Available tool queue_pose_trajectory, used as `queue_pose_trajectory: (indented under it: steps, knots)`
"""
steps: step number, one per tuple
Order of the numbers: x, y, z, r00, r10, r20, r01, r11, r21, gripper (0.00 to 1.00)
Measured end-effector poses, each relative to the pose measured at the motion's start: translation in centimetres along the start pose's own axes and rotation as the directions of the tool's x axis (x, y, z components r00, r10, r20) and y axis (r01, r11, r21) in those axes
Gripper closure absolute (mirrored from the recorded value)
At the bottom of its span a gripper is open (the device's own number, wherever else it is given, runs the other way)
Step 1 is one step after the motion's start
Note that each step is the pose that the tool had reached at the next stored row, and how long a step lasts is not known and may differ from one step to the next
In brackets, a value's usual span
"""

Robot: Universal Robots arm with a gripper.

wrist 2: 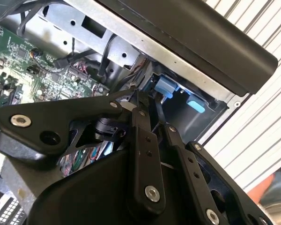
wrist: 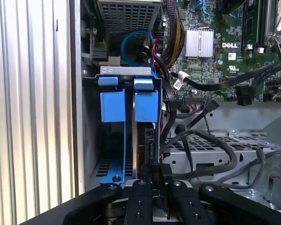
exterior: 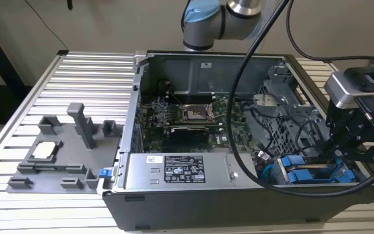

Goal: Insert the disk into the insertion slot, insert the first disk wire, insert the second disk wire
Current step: 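Insert the first disk wire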

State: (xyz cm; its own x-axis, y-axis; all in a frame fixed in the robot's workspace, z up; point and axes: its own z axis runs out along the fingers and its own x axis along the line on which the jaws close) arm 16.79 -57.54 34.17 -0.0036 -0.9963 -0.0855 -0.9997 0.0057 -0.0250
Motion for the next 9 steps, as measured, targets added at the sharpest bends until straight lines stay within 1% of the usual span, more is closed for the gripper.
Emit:
queue_pose_trajectory:
  steps: [6,9]
  knots:
    - [0.02,0.04,0.28,0.9999,0.015,-0.0005,-0.015,0.9999,0.0013,0.81]
    - [0.03,0.04,0.27,0.9998,0.019,-0.0006,-0.019,0.9998,0.0014,0.81]
